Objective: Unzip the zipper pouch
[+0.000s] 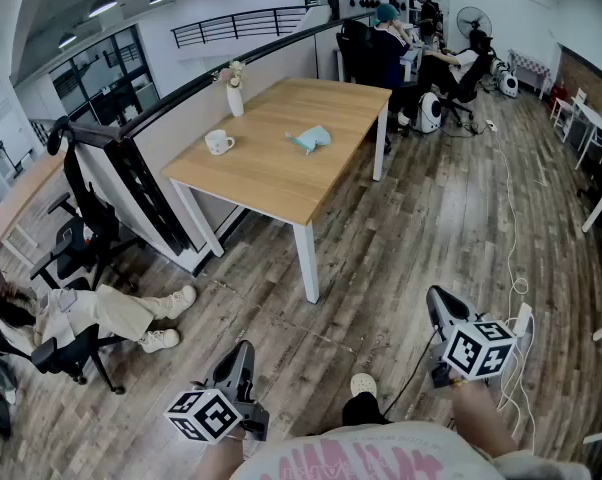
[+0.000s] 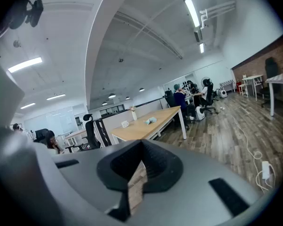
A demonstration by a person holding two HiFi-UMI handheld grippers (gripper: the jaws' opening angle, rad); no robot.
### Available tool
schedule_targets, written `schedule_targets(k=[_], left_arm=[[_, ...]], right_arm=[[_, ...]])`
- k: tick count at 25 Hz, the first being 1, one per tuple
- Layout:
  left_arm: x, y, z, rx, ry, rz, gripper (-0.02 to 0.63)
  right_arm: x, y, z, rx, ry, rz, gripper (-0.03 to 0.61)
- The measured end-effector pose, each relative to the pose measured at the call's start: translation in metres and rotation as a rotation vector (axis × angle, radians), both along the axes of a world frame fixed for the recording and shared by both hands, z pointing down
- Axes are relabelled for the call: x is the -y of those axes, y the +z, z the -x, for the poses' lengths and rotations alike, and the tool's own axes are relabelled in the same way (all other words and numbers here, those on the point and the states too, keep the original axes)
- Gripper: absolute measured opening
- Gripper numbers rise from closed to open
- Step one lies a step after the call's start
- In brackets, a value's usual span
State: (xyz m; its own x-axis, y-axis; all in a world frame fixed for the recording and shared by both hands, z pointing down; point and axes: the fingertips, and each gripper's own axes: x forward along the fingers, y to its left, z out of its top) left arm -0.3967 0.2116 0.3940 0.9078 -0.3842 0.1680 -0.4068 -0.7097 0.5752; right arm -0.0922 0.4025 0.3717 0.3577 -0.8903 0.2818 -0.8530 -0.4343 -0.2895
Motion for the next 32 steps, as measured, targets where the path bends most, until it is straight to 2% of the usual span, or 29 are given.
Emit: schedule_targets(k=[4,9,14,18,22,26,30,32], left_arm=[[0.014,-0.002,-0.032,0.001,0.003,0.002,0.002],[0.042,-0.018,-0.081,-0.016,-0.018,-0.028,0.002],[0.073,-0.028,-0.134,-0.051,-0.08,-0.055,0.002],[0.086,-0.018,-0.165,-0.064,-0.13,-0.041,0.002],[0.093,0.005,-0.183,-0.02,-0.187,0.003,0.002],[0.094,0.023,-0.207,0.023,-0.15,0.047,0.002],[0.113,0.044,-0.238,0.134,-0.11,0.022,0.001],[0.132,0.047,-0.253,0.143,-0.105,0.005,0.0]], right_arm=[[0.014,0.001,-0.031,0.019,0.001,-0.002,-0.005],[0.047,-0.014,-0.085,-0.005,-0.026,-0.018,-0.005],[0.082,-0.029,-0.145,-0.041,-0.079,-0.042,-0.005],[0.108,-0.029,-0.184,-0.037,-0.142,-0.054,-0.005],[0.126,0.002,-0.204,0.025,-0.18,-0.021,-0.005],[0.138,0.047,-0.222,0.061,-0.161,0.09,-0.005],[0.162,0.079,-0.233,0.134,-0.168,0.118,-0.005],[0.18,0.086,-0.241,0.135,-0.175,0.113,-0.005]])
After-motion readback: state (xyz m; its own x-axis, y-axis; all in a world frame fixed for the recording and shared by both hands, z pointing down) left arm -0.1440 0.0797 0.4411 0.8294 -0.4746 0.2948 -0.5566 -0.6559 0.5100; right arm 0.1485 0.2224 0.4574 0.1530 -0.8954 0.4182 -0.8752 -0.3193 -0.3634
